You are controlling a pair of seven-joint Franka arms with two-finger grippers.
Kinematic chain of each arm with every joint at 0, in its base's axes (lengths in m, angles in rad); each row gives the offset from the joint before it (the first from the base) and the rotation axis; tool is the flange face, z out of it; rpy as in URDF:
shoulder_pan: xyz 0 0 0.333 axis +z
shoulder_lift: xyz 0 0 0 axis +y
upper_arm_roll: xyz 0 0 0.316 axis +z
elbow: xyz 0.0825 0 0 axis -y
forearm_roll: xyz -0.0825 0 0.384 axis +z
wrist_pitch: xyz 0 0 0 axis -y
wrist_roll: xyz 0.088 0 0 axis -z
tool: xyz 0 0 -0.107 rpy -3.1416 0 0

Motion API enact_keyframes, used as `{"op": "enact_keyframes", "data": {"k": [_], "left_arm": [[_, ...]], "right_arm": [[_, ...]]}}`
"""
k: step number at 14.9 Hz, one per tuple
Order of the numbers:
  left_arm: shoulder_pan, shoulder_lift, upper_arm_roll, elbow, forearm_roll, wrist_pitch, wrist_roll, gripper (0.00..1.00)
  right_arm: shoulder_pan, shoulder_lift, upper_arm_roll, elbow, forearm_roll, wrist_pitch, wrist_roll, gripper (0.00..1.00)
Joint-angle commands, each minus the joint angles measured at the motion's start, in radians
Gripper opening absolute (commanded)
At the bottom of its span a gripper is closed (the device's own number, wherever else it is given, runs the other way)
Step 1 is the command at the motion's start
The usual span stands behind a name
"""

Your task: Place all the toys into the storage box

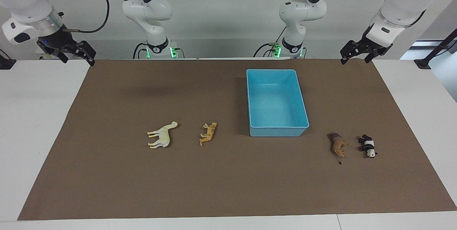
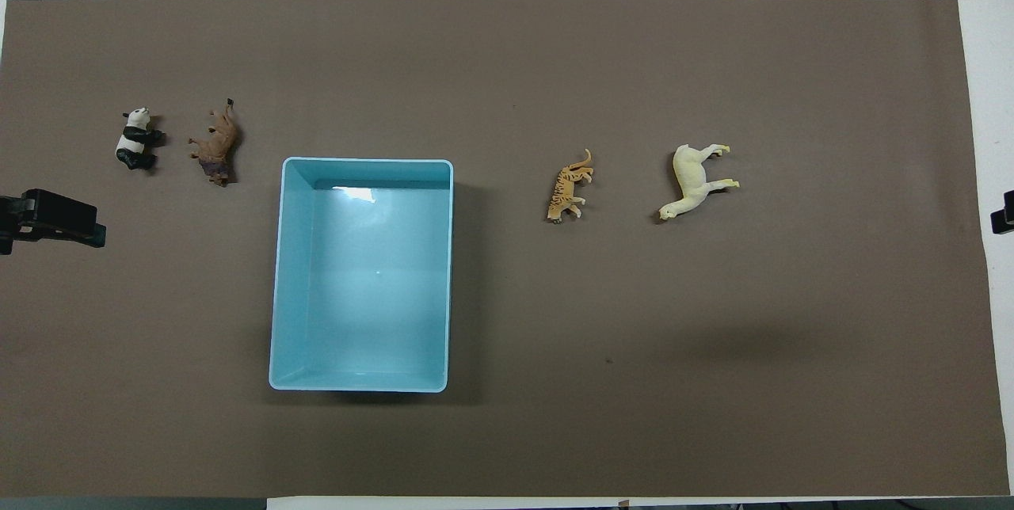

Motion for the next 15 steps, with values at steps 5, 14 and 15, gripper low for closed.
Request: {"op": "enact_keyframes", "data": {"k": [5,14,15], "left_arm": [[-0.004,-0.005,0.006,0.009,-0.007,-0.018,0.007,1.0],[-0.005,-0.005,0.006,0.009,-0.007,-0.018,0.007,1.0],[-0.004,-0.005,0.006,0.009,-0.007,-0.018,0.007,1.0]], "right_arm": [[0.126,0.055,0.014,-0.066,0.054,0.215,-0.024,1.0],[0.287,0.294,0.014,-0.154,0.132,0.664,-0.013,1.0],[0.304,0.307,0.012,-0.179,0.129,0.698,-0.013,1.0]]}}
